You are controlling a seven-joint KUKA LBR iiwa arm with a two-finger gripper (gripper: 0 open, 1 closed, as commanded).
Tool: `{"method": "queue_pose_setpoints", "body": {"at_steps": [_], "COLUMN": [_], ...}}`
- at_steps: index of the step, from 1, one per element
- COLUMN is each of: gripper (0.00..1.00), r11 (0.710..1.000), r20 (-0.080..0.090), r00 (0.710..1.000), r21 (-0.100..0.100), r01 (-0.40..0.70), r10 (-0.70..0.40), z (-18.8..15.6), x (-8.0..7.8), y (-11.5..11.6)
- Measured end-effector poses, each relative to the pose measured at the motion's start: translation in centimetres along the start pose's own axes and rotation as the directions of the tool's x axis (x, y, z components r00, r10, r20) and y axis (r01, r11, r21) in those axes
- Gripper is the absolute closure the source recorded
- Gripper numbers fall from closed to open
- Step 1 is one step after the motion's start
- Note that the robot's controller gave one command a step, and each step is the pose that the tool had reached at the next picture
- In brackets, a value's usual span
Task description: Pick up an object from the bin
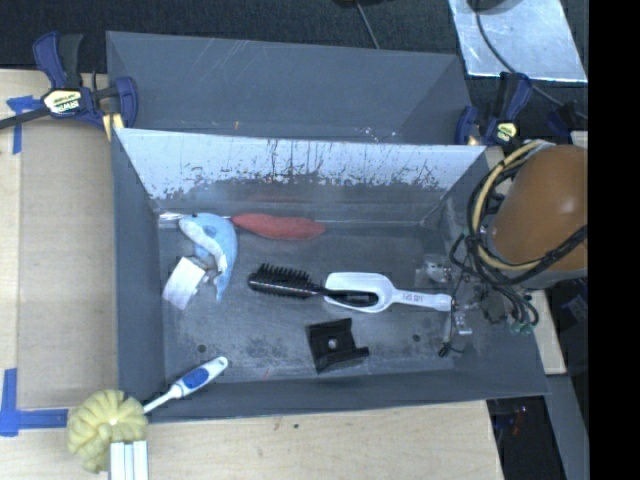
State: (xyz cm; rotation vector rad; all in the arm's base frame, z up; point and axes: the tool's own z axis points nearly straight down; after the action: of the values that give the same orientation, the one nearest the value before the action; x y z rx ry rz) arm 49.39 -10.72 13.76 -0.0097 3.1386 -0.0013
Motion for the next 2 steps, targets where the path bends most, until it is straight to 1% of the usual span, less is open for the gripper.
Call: {"method": "queue_pose_setpoints", "body": {"at_steps": [1, 2], "gripper": [0.00, 0.00], "r11": [1.000, 1.000], "r20": [0.000, 0.005], "r00": [1.000, 1.000], "r21": [0.000, 0.001], "r01": [-0.001, -0.031], "r10": [0.001, 0.031], "z": [0.0, 2.0], "x": [0.0, -1.7], "y": [0.0, 0.5]}}
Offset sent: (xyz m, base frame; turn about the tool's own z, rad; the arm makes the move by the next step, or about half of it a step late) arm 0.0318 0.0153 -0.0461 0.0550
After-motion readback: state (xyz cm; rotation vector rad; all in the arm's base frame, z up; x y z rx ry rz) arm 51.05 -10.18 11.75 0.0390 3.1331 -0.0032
